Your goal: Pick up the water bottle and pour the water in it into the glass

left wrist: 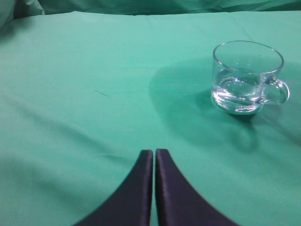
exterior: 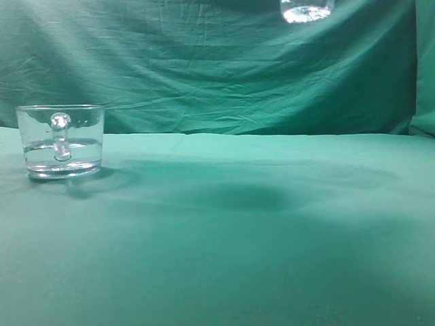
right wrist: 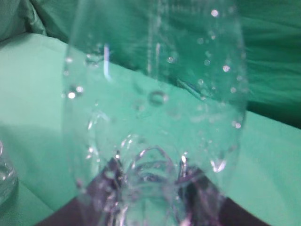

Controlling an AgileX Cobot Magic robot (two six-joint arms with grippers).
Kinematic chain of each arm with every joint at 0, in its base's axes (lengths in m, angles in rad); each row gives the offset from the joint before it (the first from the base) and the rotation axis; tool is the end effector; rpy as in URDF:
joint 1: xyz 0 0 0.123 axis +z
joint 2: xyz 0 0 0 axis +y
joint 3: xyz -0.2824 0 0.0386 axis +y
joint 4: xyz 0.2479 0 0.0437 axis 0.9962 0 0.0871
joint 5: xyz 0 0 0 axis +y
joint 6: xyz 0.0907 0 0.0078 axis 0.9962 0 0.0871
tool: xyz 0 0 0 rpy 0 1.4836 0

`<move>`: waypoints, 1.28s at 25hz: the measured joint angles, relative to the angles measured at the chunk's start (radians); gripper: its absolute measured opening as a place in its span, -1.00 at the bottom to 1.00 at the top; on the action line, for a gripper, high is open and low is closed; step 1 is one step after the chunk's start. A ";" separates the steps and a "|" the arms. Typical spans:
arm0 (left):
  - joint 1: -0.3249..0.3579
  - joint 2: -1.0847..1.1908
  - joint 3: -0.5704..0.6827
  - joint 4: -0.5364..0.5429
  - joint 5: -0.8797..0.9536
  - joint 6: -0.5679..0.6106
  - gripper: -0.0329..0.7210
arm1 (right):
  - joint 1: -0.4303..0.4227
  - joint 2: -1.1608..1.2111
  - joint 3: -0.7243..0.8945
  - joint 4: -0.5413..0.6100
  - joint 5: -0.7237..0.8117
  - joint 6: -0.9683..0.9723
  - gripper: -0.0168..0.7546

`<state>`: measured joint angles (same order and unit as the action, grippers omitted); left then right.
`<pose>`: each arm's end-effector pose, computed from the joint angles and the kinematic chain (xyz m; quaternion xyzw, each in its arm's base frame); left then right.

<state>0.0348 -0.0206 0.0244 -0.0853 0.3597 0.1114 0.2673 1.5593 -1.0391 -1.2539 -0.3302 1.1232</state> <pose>0.0525 -0.0009 0.1737 0.0077 0.7973 0.0081 0.6035 0.3343 0.1205 0.2927 -0.2413 0.7710 0.1705 0.5642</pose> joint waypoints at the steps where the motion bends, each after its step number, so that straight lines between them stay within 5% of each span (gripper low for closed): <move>1: 0.000 0.000 0.000 0.000 0.000 0.000 -0.91 | -0.034 0.000 0.030 0.000 -0.041 -0.013 -0.19; 8: 0.000 0.000 0.000 0.000 0.000 0.000 -0.91 | -0.183 0.000 0.256 0.257 -0.334 -0.499 -0.19; 14: 0.000 0.000 0.000 0.000 0.000 0.000 -0.91 | -0.212 0.028 0.404 0.496 -0.490 -0.768 -0.19; 22: 0.000 0.000 0.000 0.000 0.000 0.000 -0.91 | -0.212 0.291 0.421 0.512 -0.771 -0.861 -0.19; 32: 0.000 0.000 0.000 0.000 0.000 0.000 -0.91 | -0.212 0.460 0.414 0.526 -0.792 -0.975 -0.19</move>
<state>0.0348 -0.0206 0.0244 -0.0853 0.3597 0.1114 0.0549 2.0196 -0.6250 -0.7277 -1.1220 0.1482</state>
